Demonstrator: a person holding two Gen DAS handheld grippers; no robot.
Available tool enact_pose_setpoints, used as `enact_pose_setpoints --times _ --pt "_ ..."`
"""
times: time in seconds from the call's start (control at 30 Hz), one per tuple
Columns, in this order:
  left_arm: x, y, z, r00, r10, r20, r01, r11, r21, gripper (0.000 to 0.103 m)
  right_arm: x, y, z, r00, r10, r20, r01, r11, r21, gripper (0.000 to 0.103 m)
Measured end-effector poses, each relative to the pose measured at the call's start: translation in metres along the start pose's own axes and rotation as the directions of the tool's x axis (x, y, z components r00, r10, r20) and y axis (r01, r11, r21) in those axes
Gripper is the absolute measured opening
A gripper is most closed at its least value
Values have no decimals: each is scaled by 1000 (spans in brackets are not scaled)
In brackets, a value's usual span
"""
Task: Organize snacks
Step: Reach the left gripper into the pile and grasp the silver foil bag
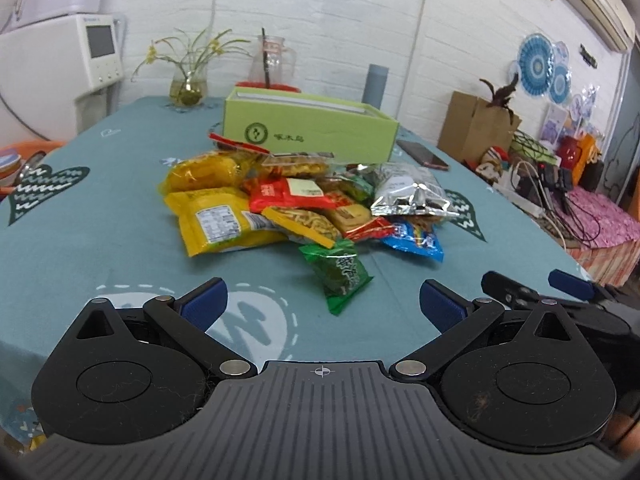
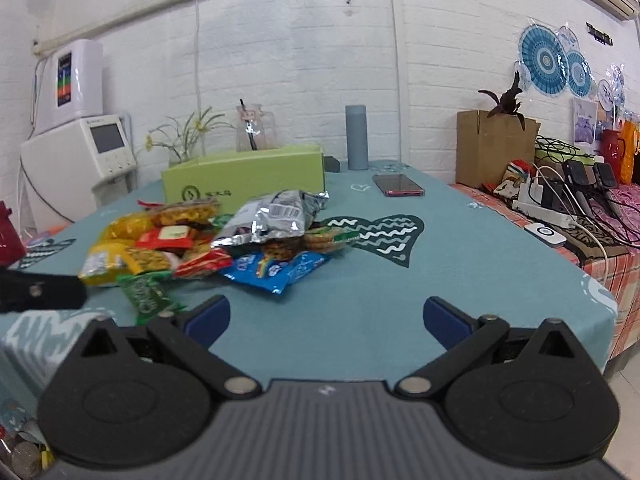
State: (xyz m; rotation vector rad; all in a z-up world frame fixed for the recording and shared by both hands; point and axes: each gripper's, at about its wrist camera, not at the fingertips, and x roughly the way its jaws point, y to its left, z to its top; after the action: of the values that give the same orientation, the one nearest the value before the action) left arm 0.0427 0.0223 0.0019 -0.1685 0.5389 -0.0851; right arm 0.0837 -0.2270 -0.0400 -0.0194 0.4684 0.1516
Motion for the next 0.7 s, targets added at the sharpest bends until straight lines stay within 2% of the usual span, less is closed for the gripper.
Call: enact_pose_setpoints --times 0.13,0.23,0.3,0.47,0.53,0.6,0.7 --pt "11 11 -2 999 8 -54 -8 1000 -1 92 38 3 -1 995 -50 -92 42 996 -78 103" --pt "18 18 1 996 -21 -82 19 999 -29 92 52 -4 -1 992 6 -127 -8 1000 -20 103" --pt "22 21 6 995 -33 -97 29 999 -39 92 59 -5 1 990 20 -137 -24 999 -29 103" --pt "30 26 29 993 -52 -105 49 998 -33 92 55 -16 -9 995 70 -76 -74 996 -52 102" --pt "34 27 44 994 -54 -96 53 998 -17 92 57 -17 5 985 82 -154 -90 995 -45 103" --pt "42 27 63 993 -75 -87 73 997 -29 92 52 -18 20 981 148 -123 -150 989 -8 103" --pt "61 16 97 981 -182 -71 180 983 -30 91 46 -9 52 983 181 -34 -183 982 -54 103"
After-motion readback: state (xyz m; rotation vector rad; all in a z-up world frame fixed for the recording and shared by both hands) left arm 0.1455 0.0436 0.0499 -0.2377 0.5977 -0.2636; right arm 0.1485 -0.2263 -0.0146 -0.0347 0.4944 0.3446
